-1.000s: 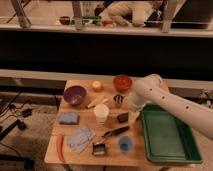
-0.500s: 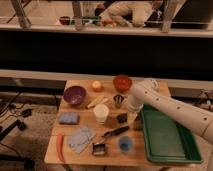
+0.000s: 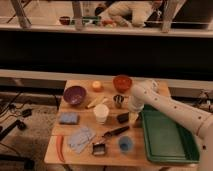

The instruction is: Wipe purple bowl with eraser

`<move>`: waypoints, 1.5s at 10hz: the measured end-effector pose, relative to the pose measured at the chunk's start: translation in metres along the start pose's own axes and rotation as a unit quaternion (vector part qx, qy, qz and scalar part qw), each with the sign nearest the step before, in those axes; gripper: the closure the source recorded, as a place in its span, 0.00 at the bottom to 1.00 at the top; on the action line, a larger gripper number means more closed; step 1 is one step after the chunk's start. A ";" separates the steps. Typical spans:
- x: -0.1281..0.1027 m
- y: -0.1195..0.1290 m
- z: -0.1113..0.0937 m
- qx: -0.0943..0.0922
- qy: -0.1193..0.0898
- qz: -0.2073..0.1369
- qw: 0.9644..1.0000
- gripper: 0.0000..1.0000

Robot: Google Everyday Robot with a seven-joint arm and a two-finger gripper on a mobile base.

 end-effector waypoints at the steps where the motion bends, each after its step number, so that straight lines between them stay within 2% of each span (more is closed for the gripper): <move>1: 0.001 -0.002 0.003 -0.003 0.001 -0.002 1.000 0.20; 3: 0.003 -0.003 0.005 -0.006 0.002 -0.003 1.000 0.20; 5: 0.006 -0.003 0.007 -0.008 0.002 -0.003 1.000 0.34; 6: 0.007 -0.003 0.008 -0.009 0.001 -0.004 1.000 0.47; 9: 0.009 -0.003 0.007 -0.009 -0.003 -0.009 1.000 0.75; 10: 0.010 -0.002 0.002 -0.005 -0.006 -0.011 1.000 0.87; 11: 0.009 -0.003 -0.009 0.005 -0.008 -0.012 1.000 0.96; 12: 0.008 -0.004 -0.020 0.016 -0.008 -0.012 1.000 0.99; 15: 0.004 -0.009 -0.088 0.065 -0.006 -0.013 0.998 1.00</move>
